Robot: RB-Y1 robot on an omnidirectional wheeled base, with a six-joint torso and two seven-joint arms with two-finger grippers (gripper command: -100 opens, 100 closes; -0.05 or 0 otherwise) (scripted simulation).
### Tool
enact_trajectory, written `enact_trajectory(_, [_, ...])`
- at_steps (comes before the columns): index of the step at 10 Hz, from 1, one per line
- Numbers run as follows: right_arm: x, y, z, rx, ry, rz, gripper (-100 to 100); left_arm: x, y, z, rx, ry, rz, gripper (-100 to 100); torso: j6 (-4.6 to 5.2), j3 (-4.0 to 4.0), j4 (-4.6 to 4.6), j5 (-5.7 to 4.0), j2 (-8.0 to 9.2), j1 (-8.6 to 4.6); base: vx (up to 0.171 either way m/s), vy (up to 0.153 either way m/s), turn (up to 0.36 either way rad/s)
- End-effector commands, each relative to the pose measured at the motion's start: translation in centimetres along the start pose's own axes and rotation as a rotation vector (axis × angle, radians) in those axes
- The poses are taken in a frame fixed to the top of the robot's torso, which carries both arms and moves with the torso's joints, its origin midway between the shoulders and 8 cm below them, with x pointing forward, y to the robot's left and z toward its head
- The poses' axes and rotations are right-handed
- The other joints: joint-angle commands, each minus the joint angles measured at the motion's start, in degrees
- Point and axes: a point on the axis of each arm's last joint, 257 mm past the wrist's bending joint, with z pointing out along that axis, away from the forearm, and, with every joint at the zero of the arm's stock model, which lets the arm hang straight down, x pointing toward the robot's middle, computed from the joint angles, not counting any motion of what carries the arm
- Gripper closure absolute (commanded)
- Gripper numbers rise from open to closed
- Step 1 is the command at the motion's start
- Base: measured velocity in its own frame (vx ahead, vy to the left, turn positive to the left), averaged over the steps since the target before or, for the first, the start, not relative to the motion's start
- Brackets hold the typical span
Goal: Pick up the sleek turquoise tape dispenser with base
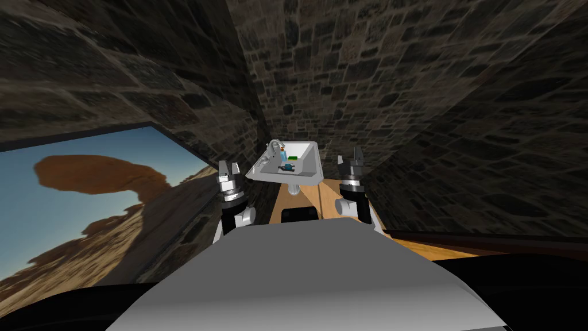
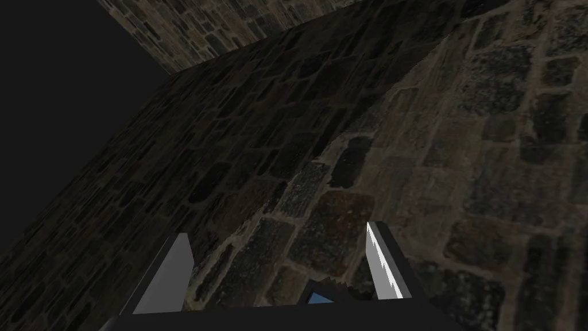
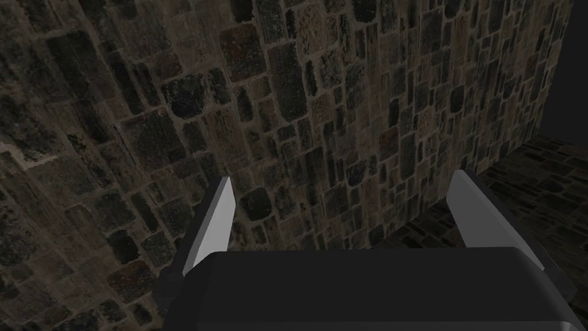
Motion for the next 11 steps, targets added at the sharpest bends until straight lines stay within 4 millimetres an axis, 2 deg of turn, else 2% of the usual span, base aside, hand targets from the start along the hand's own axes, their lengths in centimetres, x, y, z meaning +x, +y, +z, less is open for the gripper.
enact_trajectory(1, [0.0,0.0,0.0,0.0,0.0,0.0,0,0.4,0.9,0.2,-0.025,0.026,-0.019,-100,0.0,0.0,0.0,0.0,0.0,0.0,0.001,-0.022,-0.024])
enact_trajectory(11, [0.0,0.0,0.0,0.0,0.0,0.0,0,2.3,7.0,1.4,-0.212,0.105,-0.173,-100,0.01,0.03,0.01,-0.07,0.05,-0.3,-0.011,-0.067,-0.03])
